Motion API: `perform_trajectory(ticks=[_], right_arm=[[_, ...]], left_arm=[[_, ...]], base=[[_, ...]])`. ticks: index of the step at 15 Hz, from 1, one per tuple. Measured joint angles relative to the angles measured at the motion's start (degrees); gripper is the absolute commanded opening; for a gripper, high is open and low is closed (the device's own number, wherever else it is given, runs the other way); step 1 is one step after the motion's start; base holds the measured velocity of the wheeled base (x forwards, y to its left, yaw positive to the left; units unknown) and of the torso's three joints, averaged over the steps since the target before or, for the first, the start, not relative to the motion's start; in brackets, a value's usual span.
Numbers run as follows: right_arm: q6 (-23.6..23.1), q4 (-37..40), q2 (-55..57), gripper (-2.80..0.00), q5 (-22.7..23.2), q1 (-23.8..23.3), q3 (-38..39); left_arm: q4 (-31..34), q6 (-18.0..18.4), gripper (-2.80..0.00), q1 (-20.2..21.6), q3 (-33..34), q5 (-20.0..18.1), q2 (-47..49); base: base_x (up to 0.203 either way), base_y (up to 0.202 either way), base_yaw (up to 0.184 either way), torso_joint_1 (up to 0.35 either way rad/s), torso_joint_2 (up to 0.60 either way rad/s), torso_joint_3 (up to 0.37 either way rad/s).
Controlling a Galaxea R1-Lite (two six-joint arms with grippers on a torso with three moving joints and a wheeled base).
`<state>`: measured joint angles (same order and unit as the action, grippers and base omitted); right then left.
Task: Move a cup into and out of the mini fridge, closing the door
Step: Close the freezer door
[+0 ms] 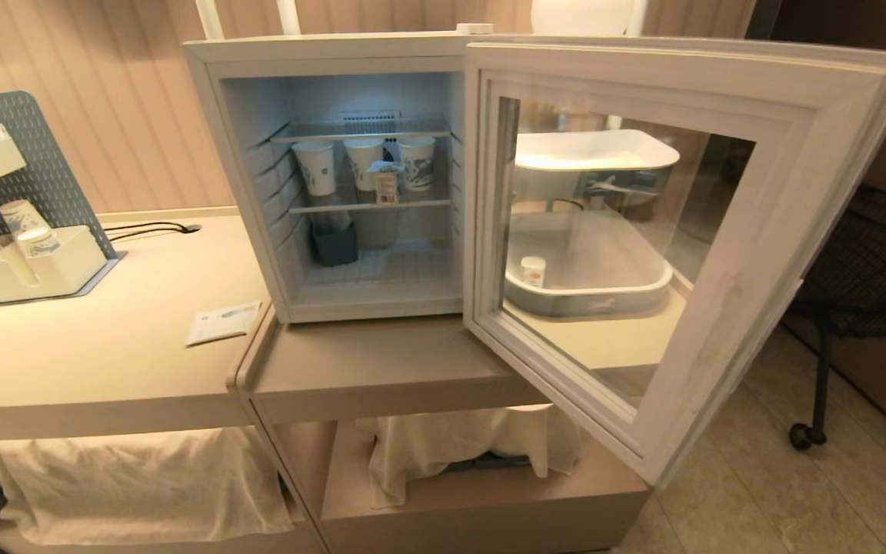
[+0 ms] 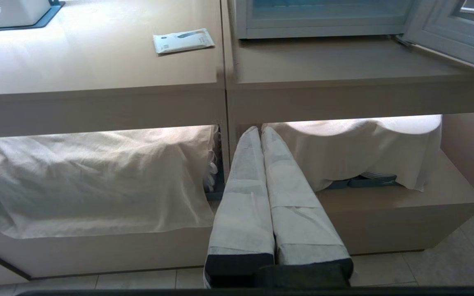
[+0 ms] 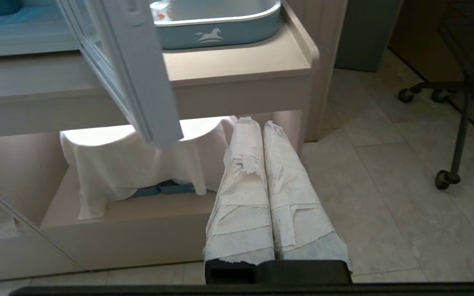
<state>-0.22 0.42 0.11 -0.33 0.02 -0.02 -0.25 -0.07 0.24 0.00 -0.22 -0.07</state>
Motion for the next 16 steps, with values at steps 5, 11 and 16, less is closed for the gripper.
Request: perform_trajectory(ticks=[5,11,16], right_arm=[[5.39,2.95,7.02,-2.8,-0.1,-0.02,-12.8],[20.75,-4.44,51.96,-2.8,12.64,-5.28,-36.71],[36.24,-15.71,85.11,-2.8,40.83,-14.58,-53.67]], left_arm=[[0.09,-0.08,-2.8,-0.02,0.0,0.03,0.0],[0.02,-0.31,-2.8,-0.02,0.0,0.14,0.0],[0.01,-0.34,-2.8,0.0,0.0,0.14,0.0]], base=[[0.0,0.0,0.0,0.0,0.0,0.0],[0.0,0.0,0.0,0.0,0.0,0.0],[0.0,0.0,0.0,0.0,0.0,0.0]])
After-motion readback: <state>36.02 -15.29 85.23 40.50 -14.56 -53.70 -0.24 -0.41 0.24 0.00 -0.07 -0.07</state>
